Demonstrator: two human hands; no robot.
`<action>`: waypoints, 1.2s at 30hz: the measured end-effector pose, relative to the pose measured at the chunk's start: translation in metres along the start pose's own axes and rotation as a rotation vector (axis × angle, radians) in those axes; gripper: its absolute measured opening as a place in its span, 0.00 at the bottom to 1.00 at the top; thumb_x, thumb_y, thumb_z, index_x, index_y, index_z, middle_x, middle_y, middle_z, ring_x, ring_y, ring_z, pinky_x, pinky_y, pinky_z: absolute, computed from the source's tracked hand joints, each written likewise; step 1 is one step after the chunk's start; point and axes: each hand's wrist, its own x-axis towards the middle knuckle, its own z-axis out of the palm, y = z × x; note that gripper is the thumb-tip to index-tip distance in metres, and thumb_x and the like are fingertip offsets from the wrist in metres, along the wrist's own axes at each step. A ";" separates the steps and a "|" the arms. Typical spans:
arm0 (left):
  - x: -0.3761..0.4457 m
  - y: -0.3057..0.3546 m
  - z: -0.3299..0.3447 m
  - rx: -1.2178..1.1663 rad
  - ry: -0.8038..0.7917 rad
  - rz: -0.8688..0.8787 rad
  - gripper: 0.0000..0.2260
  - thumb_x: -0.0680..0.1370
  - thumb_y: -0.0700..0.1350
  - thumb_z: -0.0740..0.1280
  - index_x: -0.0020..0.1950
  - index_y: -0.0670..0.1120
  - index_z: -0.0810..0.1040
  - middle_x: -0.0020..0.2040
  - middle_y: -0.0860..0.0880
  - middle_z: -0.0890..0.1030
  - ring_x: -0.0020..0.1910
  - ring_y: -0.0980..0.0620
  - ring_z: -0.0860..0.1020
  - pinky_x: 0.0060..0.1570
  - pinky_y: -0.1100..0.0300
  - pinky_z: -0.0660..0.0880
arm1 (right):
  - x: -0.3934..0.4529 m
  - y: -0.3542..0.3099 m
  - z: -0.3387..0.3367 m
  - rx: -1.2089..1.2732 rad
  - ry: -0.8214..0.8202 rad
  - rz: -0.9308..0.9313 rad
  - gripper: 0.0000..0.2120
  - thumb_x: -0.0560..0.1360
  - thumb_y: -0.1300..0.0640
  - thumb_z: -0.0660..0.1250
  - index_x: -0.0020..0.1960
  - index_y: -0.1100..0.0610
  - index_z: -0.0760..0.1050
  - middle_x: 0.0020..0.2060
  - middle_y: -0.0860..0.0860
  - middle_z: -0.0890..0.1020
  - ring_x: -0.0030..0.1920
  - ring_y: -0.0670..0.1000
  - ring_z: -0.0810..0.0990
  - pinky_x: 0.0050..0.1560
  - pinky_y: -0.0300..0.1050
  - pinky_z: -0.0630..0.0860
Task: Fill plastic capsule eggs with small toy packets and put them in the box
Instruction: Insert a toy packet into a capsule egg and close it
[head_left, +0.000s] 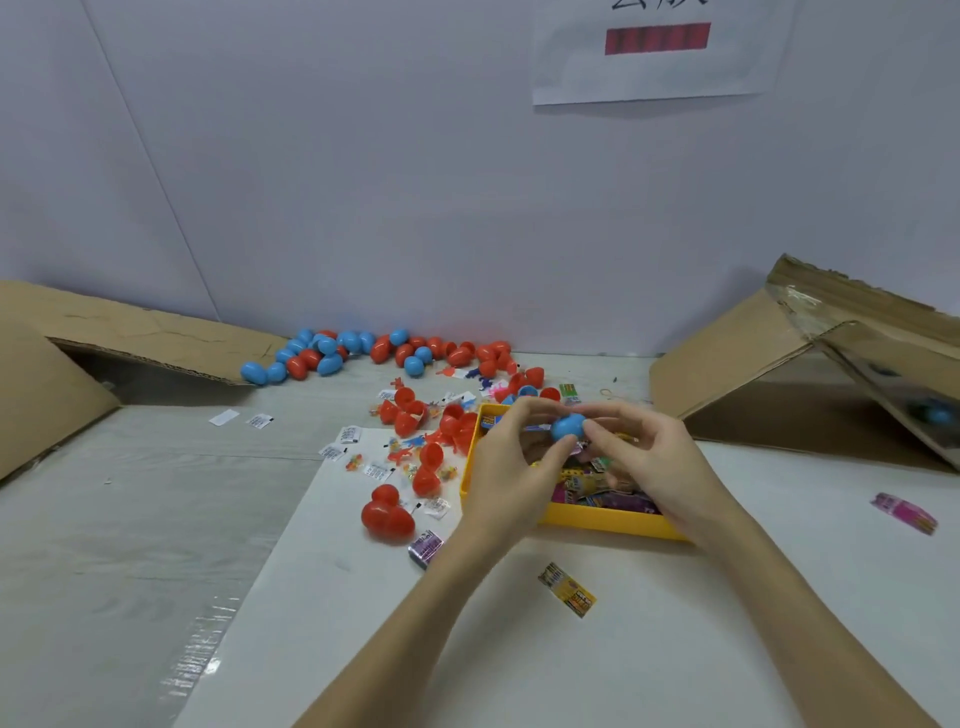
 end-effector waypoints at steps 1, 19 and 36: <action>-0.003 -0.002 0.002 0.003 0.020 0.012 0.11 0.80 0.39 0.71 0.62 0.45 0.79 0.56 0.52 0.83 0.54 0.57 0.83 0.54 0.63 0.80 | -0.001 0.001 -0.001 -0.041 0.004 -0.007 0.10 0.81 0.57 0.70 0.60 0.50 0.84 0.50 0.49 0.88 0.46 0.50 0.87 0.35 0.37 0.78; 0.000 -0.011 -0.016 0.039 -0.067 -0.002 0.12 0.82 0.46 0.69 0.64 0.47 0.82 0.51 0.52 0.86 0.49 0.53 0.85 0.54 0.50 0.83 | 0.001 0.003 0.004 -0.084 -0.011 -0.060 0.10 0.81 0.56 0.69 0.61 0.56 0.81 0.41 0.50 0.86 0.34 0.48 0.82 0.32 0.35 0.75; 0.000 -0.012 -0.017 0.150 -0.056 0.095 0.13 0.80 0.43 0.72 0.64 0.48 0.77 0.55 0.55 0.82 0.52 0.58 0.81 0.50 0.64 0.80 | 0.000 0.001 0.006 -0.075 0.004 -0.038 0.11 0.79 0.50 0.69 0.57 0.55 0.82 0.39 0.52 0.86 0.33 0.49 0.81 0.30 0.35 0.74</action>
